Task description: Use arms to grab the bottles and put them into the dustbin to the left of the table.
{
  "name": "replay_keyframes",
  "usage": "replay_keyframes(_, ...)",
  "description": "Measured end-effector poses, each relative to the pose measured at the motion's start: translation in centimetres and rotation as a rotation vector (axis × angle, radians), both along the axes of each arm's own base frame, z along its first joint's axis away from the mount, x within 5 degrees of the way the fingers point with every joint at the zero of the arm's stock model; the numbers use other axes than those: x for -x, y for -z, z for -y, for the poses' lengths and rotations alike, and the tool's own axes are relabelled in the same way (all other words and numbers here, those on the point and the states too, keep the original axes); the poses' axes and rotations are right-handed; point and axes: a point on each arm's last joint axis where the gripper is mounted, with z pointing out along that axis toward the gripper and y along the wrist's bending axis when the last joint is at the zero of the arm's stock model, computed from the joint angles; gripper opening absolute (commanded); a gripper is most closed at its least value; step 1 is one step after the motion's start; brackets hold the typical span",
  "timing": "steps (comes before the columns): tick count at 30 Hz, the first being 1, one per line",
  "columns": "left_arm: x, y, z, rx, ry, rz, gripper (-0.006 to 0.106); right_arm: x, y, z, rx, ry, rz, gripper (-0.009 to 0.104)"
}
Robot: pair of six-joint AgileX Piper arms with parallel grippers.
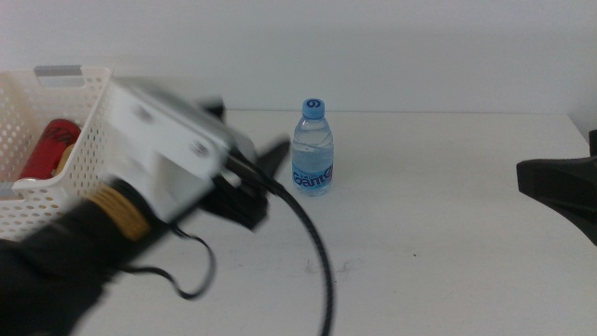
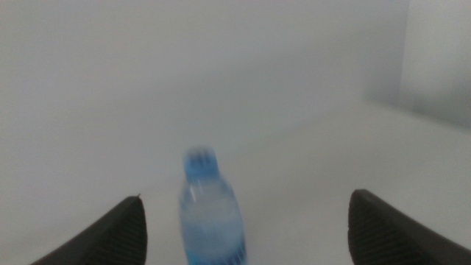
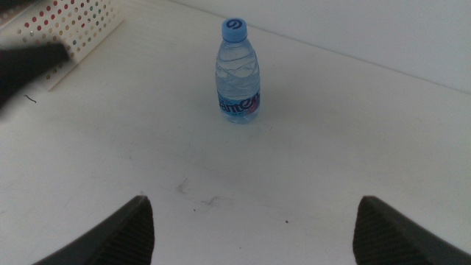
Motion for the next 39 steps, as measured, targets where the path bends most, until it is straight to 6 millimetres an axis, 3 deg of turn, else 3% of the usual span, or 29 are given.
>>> replay_keyframes(4,-2.1,4.6,1.4,0.016,-0.011,-0.086,0.094,0.0,-0.1,0.0,-0.004,-0.001,-0.001,0.07)
replay_keyframes(11,-4.1,8.8,2.9,0.085,-0.02,-0.102,0.094,0.1,-0.1,0.0,-0.005,-0.001,0.001,0.07)
replay_keyframes(17,-6.1,10.1,3.4,0.09,-0.042,-0.135,0.094,0.1,-0.1,0.0,-0.007,-0.001,0.0,0.07)
replay_keyframes(26,-11.4,12.5,4.6,0.094,-0.029,-0.152,0.094,0.1,-0.1,0.0,-0.007,-0.001,0.0,0.07)
replay_keyframes(39,-18.1,18.6,7.7,0.099,-0.038,-0.173,0.094,0.1,-0.1,0.0,-0.008,-0.002,-0.001,0.07)
